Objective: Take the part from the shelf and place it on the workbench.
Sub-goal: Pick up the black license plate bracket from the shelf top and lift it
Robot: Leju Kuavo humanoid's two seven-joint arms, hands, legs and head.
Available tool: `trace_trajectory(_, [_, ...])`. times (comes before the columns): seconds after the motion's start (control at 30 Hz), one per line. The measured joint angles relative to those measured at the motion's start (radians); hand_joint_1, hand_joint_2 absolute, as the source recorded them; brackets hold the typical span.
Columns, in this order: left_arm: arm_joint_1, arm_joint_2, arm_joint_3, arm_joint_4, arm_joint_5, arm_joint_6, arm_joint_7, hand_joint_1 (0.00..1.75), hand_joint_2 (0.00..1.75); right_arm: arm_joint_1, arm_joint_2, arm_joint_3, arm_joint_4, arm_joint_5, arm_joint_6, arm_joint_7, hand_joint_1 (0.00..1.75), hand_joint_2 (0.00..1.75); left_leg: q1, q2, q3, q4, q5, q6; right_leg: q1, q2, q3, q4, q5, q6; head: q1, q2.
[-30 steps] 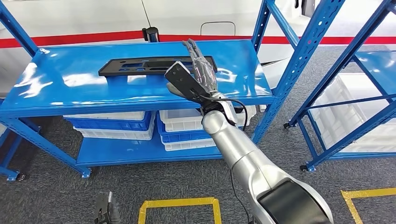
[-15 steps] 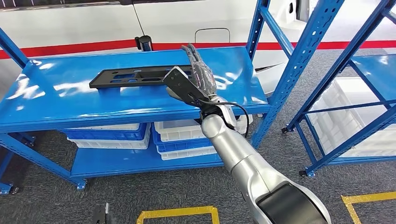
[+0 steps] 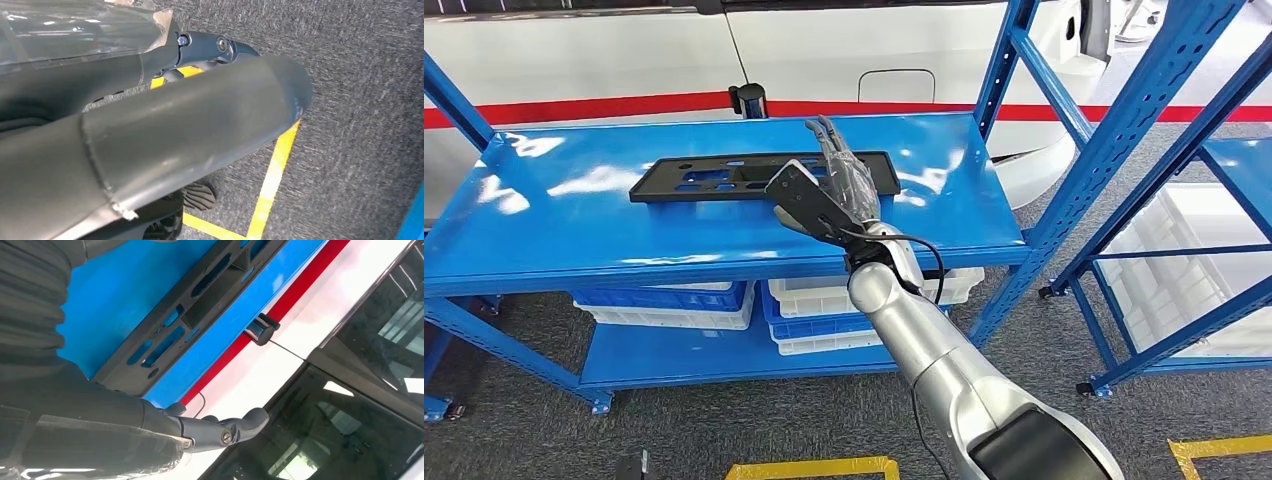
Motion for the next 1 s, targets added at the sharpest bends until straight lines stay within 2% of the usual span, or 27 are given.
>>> trace_trajectory(0.07, [0.002, 0.001, 0.003, 0.001, 0.002, -0.001, 0.000, 0.00, 0.00, 0.000, 0.002, 0.008, -0.005, -0.004, 0.001, 0.004, 0.00, 1.75, 0.001, 0.000, 0.007, 0.006, -0.003, -0.012, 0.002, 0.000, 0.011, -0.015, -0.007, -0.019, 0.001, 0.000])
trace_trajectory(0.13, [0.005, 0.001, 0.006, 0.001, 0.002, -0.001, 0.000, 0.00, 0.00, 0.000, 0.005, 0.016, -0.010, -0.006, 0.001, 0.005, 0.00, 1.75, 0.004, 0.004, 0.005, 0.031, -0.012, -0.021, -0.009, 0.001, 0.033, -0.023, 0.002, -0.032, 0.000, 0.000])
trace_trajectory(0.17, [0.006, 0.002, 0.008, 0.001, 0.002, -0.001, 0.000, 0.00, 0.00, -0.001, 0.007, 0.019, -0.012, -0.007, 0.001, 0.005, 0.00, 1.75, 0.005, 0.005, -0.008, 0.059, -0.023, -0.025, -0.013, 0.001, 0.048, -0.025, 0.004, -0.038, -0.001, 0.000])
trace_trajectory(0.2, [0.006, 0.002, 0.009, 0.001, 0.002, 0.000, 0.000, 0.00, 0.00, -0.002, 0.009, 0.022, -0.013, -0.007, 0.002, 0.005, 0.00, 1.75, 0.007, 0.006, -0.033, 0.105, -0.041, -0.029, -0.016, 0.001, 0.057, -0.026, 0.002, -0.043, -0.001, 0.000])
trace_trajectory(0.27, [0.007, 0.003, 0.011, 0.002, 0.002, 0.000, 0.000, 0.00, 0.00, -0.001, 0.011, 0.026, -0.014, -0.007, 0.002, 0.005, 0.00, 1.75, 0.010, 0.006, -0.109, 0.223, -0.085, -0.039, -0.015, 0.001, 0.066, -0.026, -0.007, -0.048, -0.003, 0.000])
trace_trajectory(0.3, [0.009, 0.004, 0.012, 0.002, 0.002, 0.001, 0.000, 0.00, 0.00, 0.002, 0.012, 0.027, -0.014, -0.007, 0.002, 0.005, 0.00, 1.75, 0.012, 0.007, -0.146, 0.264, -0.097, -0.043, -0.015, 0.002, 0.069, -0.025, -0.012, -0.048, -0.003, 0.000])
trace_trajectory(0.33, [0.010, 0.005, 0.012, 0.002, 0.002, 0.001, 0.000, 0.00, 0.00, 0.004, 0.012, 0.027, -0.014, -0.007, 0.002, 0.005, 0.00, 1.75, 0.015, 0.007, -0.168, 0.274, -0.091, -0.046, -0.016, 0.004, 0.073, -0.025, -0.018, -0.045, -0.003, 0.000])
trace_trajectory(0.37, [0.012, 0.006, 0.012, 0.003, 0.002, 0.001, 0.000, 0.00, 0.00, 0.006, 0.012, 0.027, -0.014, -0.007, 0.002, 0.005, 0.00, 1.75, 0.018, 0.008, -0.169, 0.246, -0.063, -0.049, -0.017, 0.005, 0.079, -0.024, -0.024, -0.042, -0.003, 0.000])
trace_trajectory(0.43, [0.013, 0.009, 0.012, 0.003, 0.002, 0.002, 0.000, 0.00, 0.00, 0.007, 0.013, 0.027, -0.014, -0.007, 0.002, 0.005, 0.00, 1.75, 0.023, 0.009, -0.127, 0.119, 0.024, -0.053, -0.020, 0.008, 0.096, -0.023, -0.039, -0.032, -0.003, 0.000])
trace_trajectory(0.47, [0.012, 0.009, 0.012, 0.004, 0.002, 0.002, 0.000, 0.00, 0.00, 0.006, 0.013, 0.028, -0.014, -0.008, 0.003, 0.005, 0.00, 1.75, 0.022, 0.009, -0.104, 0.060, 0.046, -0.052, -0.020, 0.008, 0.103, -0.023, -0.046, -0.026, -0.003, 0.000])
trace_trajectory(0.5, [0.012, 0.009, 0.012, 0.004, 0.002, 0.001, 0.000, 0.00, 0.00, 0.005, 0.013, 0.028, -0.014, -0.008, 0.003, 0.006, 0.00, 1.75, 0.020, 0.009, -0.085, 0.022, 0.056, -0.047, -0.018, 0.007, 0.106, -0.025, -0.052, -0.019, -0.003, 0.000])
trace_trajectory(0.53, [0.011, 0.008, 0.012, 0.005, 0.002, 0.001, 0.000, 0.00, 0.00, 0.004, 0.014, 0.028, -0.014, -0.008, 0.003, 0.006, 0.00, 1.75, 0.017, 0.009, -0.076, 0.006, 0.051, -0.039, -0.015, 0.007, 0.111, -0.024, -0.055, -0.011, -0.003, 0.000])
trace_trajectory(0.63, [0.013, 0.008, 0.013, 0.005, 0.003, 0.003, 0.000, 0.00, 0.00, 0.002, 0.015, 0.030, -0.016, -0.012, 0.004, 0.006, 0.00, 1.75, 0.014, 0.007, -0.057, 0.000, 0.048, -0.013, -0.011, 0.006, 0.112, -0.004, -0.061, 0.009, -0.001, 0.000])
trace_trajectory(0.67, [0.013, 0.008, 0.014, 0.005, 0.005, 0.005, 0.000, 0.00, 0.00, 0.000, 0.015, 0.033, -0.017, -0.018, 0.004, 0.006, 0.00, 1.75, 0.014, 0.006, -0.049, -0.002, 0.046, -0.007, -0.012, 0.005, 0.099, 0.021, -0.071, 0.011, 0.000, 0.000])
trace_trajectory(0.7, [0.013, 0.009, 0.016, 0.005, 0.009, 0.008, -0.001, 0.00, 0.00, -0.003, 0.014, 0.039, -0.017, -0.029, 0.005, 0.007, 0.00, 1.75, 0.014, 0.006, -0.042, -0.003, 0.043, -0.001, -0.014, 0.003, 0.072, 0.068, -0.086, 0.010, 0.002, 0.000])
trace_trajectory(0.8, [0.021, 0.010, 0.033, 0.005, 0.037, 0.010, -0.010, 0.00, 0.00, -0.009, 0.011, 0.078, -0.019, -0.094, 0.008, 0.025, 0.00, 1.75, 0.012, 0.005, -0.027, -0.004, 0.026, 0.008, -0.015, 0.002, -0.062, 0.270, -0.148, 0.003, 0.004, 0.000])
trace_trajectory(0.83, [0.028, 0.011, 0.042, 0.005, 0.050, 0.007, -0.014, 0.00, 0.00, -0.008, 0.010, 0.097, -0.019, -0.121, 0.008, 0.035, 0.00, 1.75, 0.011, 0.005, -0.019, -0.004, 0.019, 0.008, -0.015, 0.002, -0.092, 0.299, -0.153, 0.005, 0.004, 0.000])
trace_trajectory(0.87, [0.035, 0.011, 0.051, 0.005, 0.064, 0.002, -0.019, 0.00, 0.00, -0.009, 0.010, 0.117, -0.021, -0.145, 0.008, 0.043, 0.00, 1.75, 0.009, 0.005, -0.009, -0.004, 0.011, 0.007, -0.015, 0.002, -0.103, 0.288, -0.140, 0.010, 0.004, 0.000])
trace_trajectory(0.9, [0.042, 0.011, 0.061, 0.006, 0.076, -0.003, -0.024, 0.00, 0.00, -0.010, 0.009, 0.140, -0.024, -0.167, 0.008, 0.051, 0.00, 1.75, 0.008, 0.005, 0.002, -0.004, 0.002, 0.006, -0.015, 0.002, -0.094, 0.237, -0.109, 0.017, 0.004, 0.000])
trace_trajectory(0.93, [0.049, 0.012, 0.072, 0.006, 0.085, -0.007, -0.028, 0.00, 0.00, -0.012, 0.009, 0.164, -0.028, -0.186, 0.007, 0.057, 0.00, 1.75, 0.007, 0.004, 0.013, -0.005, -0.008, 0.004, -0.013, 0.002, -0.073, 0.162, -0.063, 0.021, 0.005, 0.000])
trace_trajectory(0.97, [0.054, 0.012, 0.082, 0.006, 0.092, -0.009, -0.033, 0.00, 0.00, -0.015, 0.009, 0.187, -0.032, -0.202, 0.007, 0.061, 0.00, 1.75, 0.005, 0.003, 0.025, -0.004, -0.018, 0.001, -0.010, 0.001, -0.052, 0.088, -0.023, 0.021, 0.004, 0.000])
trace_trajectory(1.0, [0.058, 0.012, 0.092, 0.007, 0.096, -0.010, -0.036, 0.00, 0.00, -0.019, 0.008, 0.210, -0.035, -0.218, 0.007, 0.066, 0.00, 1.75, 0.004, 0.001, 0.033, -0.005, -0.028, -0.004, -0.007, 0.000, -0.035, 0.032, 0.003, 0.015, 0.004, 0.000])
